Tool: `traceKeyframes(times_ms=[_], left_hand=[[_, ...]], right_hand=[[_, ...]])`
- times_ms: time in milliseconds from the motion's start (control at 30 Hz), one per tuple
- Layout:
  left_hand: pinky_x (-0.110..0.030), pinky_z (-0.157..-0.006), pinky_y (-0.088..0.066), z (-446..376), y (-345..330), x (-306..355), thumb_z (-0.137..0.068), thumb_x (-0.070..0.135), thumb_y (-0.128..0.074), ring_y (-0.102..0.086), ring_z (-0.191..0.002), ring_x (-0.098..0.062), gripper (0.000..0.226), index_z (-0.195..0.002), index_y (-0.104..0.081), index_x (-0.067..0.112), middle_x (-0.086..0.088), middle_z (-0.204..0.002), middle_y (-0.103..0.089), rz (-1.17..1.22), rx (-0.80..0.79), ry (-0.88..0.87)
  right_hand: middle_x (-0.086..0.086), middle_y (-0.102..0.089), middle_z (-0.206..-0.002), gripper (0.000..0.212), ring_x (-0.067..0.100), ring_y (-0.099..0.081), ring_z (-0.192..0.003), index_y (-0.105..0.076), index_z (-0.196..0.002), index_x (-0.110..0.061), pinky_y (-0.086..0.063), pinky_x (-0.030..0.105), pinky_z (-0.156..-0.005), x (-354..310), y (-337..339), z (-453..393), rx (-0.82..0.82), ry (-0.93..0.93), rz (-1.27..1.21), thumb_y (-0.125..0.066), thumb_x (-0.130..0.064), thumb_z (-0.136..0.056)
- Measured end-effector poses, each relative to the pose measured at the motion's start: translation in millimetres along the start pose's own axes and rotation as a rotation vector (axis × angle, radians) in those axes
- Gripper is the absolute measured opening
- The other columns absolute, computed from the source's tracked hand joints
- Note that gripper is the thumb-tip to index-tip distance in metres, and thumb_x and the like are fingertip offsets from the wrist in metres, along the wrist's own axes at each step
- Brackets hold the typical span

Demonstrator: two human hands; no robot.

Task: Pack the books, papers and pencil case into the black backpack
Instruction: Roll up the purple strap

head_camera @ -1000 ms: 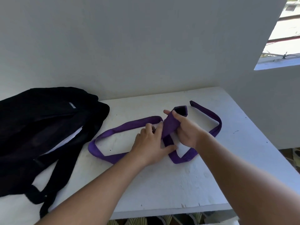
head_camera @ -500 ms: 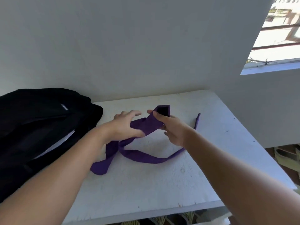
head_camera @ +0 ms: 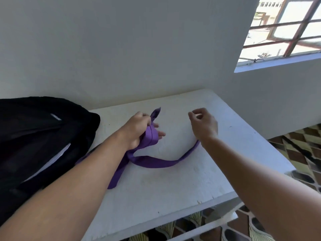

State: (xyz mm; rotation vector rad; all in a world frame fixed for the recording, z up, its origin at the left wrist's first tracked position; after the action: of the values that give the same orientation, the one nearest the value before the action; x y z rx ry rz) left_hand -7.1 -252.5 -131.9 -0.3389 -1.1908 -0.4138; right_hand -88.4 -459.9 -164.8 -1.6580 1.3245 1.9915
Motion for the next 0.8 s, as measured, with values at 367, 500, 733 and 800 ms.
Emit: traceKeyframes(times_ms=[367, 500, 733, 800], left_hand=[[-0.029, -0.062, -0.041, -7, -27, 23, -0.104, 0.042, -0.055, -0.045, -0.060, -0.012, 0.036, -0.122, -0.068, 0.014, -0.001, -0.080, -0.057, 0.253, 0.245, -0.154], [-0.033, -0.073, -0.051, -9, -47, 12, -0.106, 0.038, -0.052, -0.061, -0.076, -0.019, 0.036, -0.132, -0.061, 0.015, -0.008, -0.093, -0.067, 0.218, 0.295, -0.165], [-0.037, -0.086, -0.051, -8, -62, 6, -0.106, 0.030, -0.049, -0.073, -0.104, -0.029, 0.028, -0.126, -0.065, 0.018, -0.011, -0.116, -0.075, 0.420, 0.244, -0.166], [-0.038, -0.091, -0.051, -5, -60, 6, -0.106, 0.028, -0.048, -0.073, -0.103, -0.030, 0.028, -0.126, -0.066, 0.017, -0.010, -0.113, -0.077, 0.491, 0.260, -0.157]], right_hand=[[-0.001, -0.072, -0.103, 0.035, 0.024, -0.066, -0.091, -0.066, -0.131, -0.033, -0.055, 0.040, -0.088, 27, -4, -37, -0.193, -0.090, 0.191, -0.054, -0.034, -0.099], [-0.010, -0.065, -0.073, 0.034, 0.004, -0.048, -0.050, -0.074, -0.123, -0.039, -0.038, 0.018, -0.049, 1, -17, -15, -0.230, 0.186, -0.235, -0.055, -0.020, -0.101], [0.002, -0.072, -0.077, 0.015, 0.010, -0.065, -0.067, -0.078, -0.105, -0.022, -0.052, 0.022, -0.062, -44, -17, 10, -0.459, 0.101, -0.688, -0.063, -0.023, -0.103], [0.003, -0.073, -0.079, 0.015, 0.011, -0.066, -0.067, -0.075, -0.103, -0.011, -0.052, 0.021, -0.060, -44, -21, 10, -0.493, -0.009, -0.793, -0.063, -0.021, -0.103]])
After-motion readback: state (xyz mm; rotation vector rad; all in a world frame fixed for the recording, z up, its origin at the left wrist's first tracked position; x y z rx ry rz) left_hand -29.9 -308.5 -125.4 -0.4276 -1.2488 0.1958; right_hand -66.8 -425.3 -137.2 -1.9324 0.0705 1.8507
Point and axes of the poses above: each hand's wrist, its own z-axis away from the middle knuckle, its own y-axis out of the back of the hand, x = y × z, the point moved 1 cm from there along -z, towards the middle knuckle
